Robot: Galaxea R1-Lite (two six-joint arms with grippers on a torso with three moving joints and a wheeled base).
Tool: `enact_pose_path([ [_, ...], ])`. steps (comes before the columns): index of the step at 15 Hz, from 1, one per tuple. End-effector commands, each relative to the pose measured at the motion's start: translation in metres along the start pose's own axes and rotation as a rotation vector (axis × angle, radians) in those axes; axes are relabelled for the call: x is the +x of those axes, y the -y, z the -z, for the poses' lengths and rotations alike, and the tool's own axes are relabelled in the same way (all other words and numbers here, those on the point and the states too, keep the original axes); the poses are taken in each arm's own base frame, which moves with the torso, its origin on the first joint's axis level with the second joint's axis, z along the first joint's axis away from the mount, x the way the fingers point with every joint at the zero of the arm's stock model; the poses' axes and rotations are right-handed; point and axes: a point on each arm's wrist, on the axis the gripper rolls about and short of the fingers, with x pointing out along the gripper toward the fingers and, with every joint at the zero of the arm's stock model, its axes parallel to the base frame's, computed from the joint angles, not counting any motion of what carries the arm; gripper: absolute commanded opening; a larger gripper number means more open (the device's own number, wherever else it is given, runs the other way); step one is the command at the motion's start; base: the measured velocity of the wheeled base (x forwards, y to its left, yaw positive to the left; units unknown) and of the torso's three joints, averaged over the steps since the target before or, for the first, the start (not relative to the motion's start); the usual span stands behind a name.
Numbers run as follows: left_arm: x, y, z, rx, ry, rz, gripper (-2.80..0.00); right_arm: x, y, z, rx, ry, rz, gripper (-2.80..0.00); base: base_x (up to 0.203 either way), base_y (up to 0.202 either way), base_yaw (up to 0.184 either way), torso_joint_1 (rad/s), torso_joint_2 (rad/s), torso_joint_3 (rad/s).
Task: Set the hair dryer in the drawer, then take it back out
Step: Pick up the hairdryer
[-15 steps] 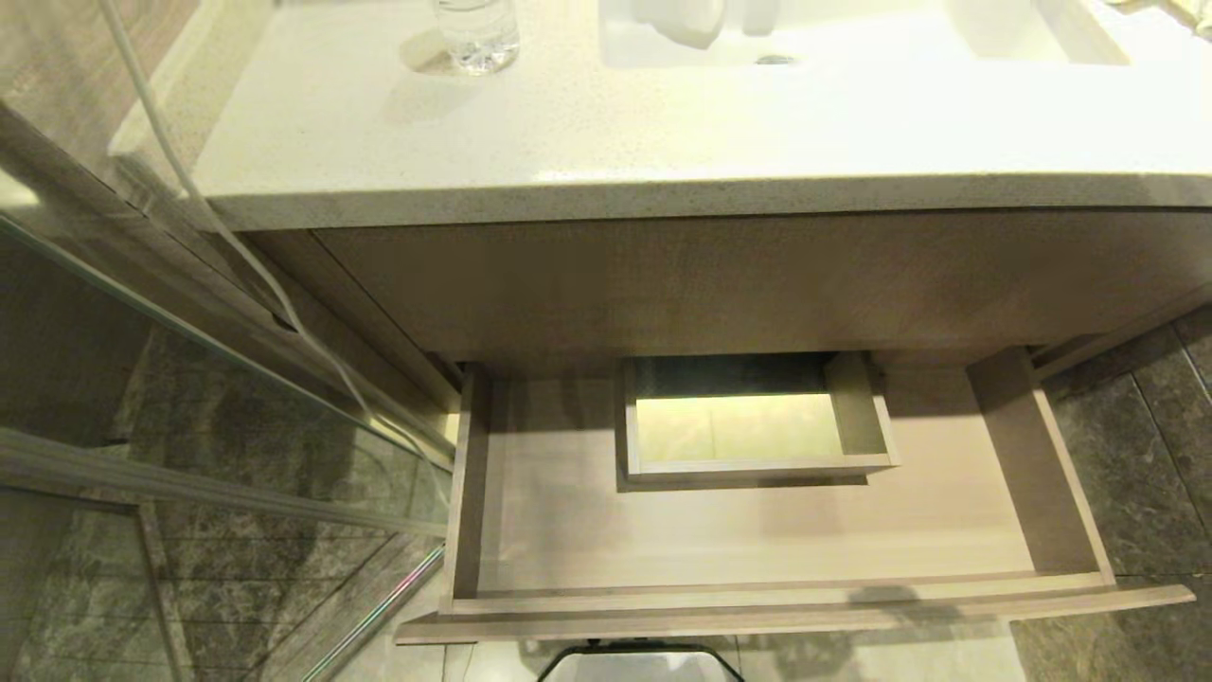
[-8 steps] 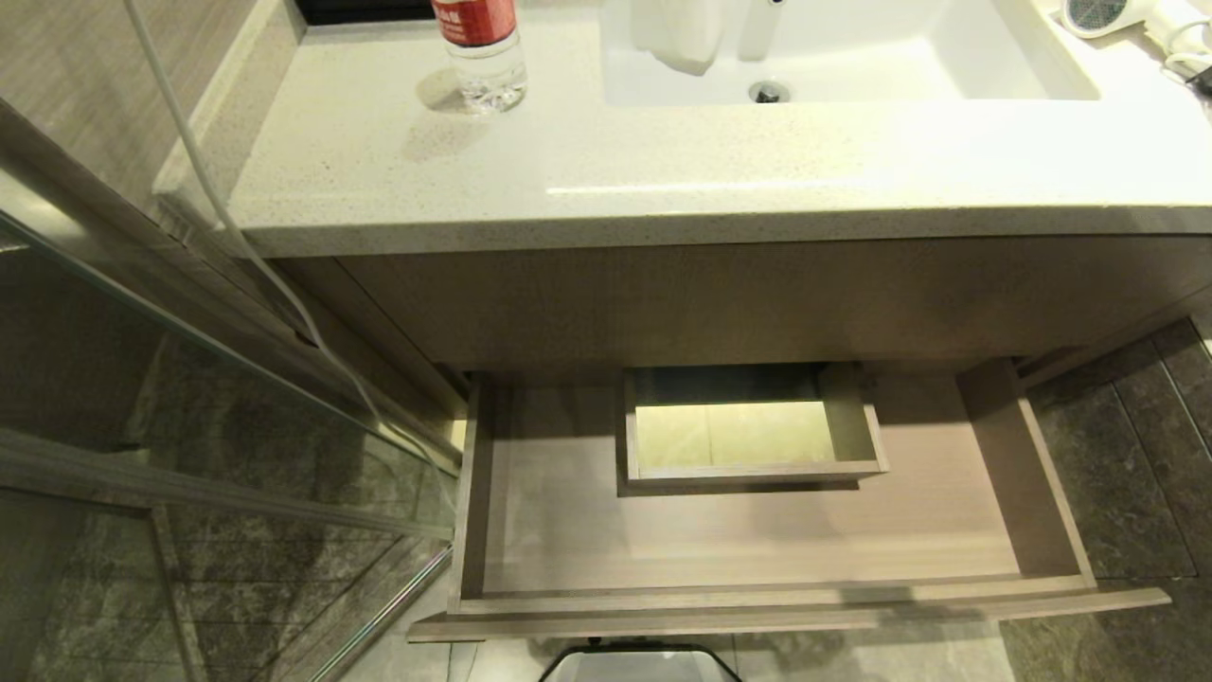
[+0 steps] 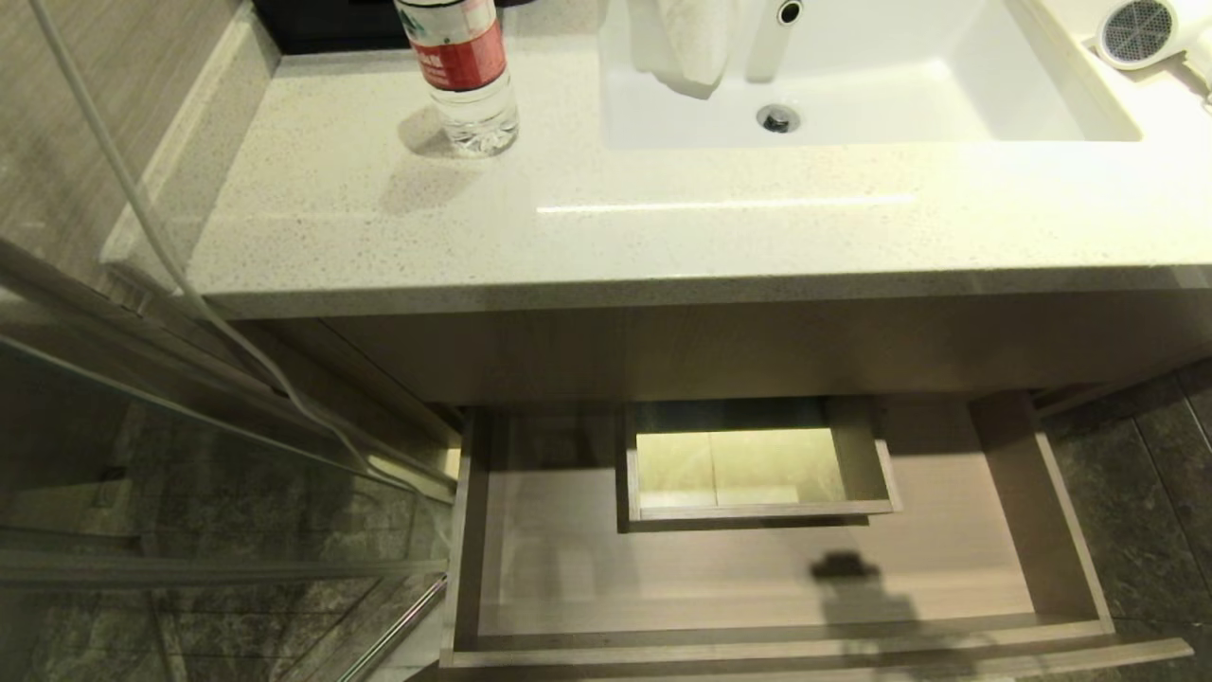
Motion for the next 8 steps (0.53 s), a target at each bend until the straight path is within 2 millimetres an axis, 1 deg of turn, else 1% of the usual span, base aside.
enact_pose_path([
  [1,0.0,0.0,0.0,0.0,-0.001,-0.001,-2.8,-0.001,0.001,-0.002,-0.017,0.007,0.006,-2.8,0.0,0.0,0.0,0.315,-0.06,0.261],
  [3,0.0,0.0,0.0,0.0,-0.001,-0.001,-2.8,-0.002,0.002,-0.003,-0.013,0.007,0.02,-2.8,0.0,0.0,0.0,0.303,-0.06,0.242],
  [4,0.0,0.0,0.0,0.0,0.001,-0.001,-2.8,-0.003,0.003,-0.004,-0.012,0.012,0.029,-2.8,0.0,0.0,0.0,0.168,-0.04,0.126],
  [5,0.0,0.0,0.0,0.0,-0.001,0.0,-2.8,-0.004,0.005,-0.01,-0.011,0.032,0.045,-2.8,0.0,0.0,0.0,0.1,-0.02,0.071],
  [7,0.0,0.0,0.0,0.0,-0.001,0.0,-2.8,0.003,0.012,-0.018,-0.006,0.032,0.085,-2.8,0.0,0.0,0.0,0.037,-0.01,0.044],
  [8,0.0,0.0,0.0,0.0,0.001,0.0,-2.8,0.01,0.018,-0.023,-0.014,0.024,0.122,-2.8,0.0,0.0,0.0,0.0,0.0,0.0],
])
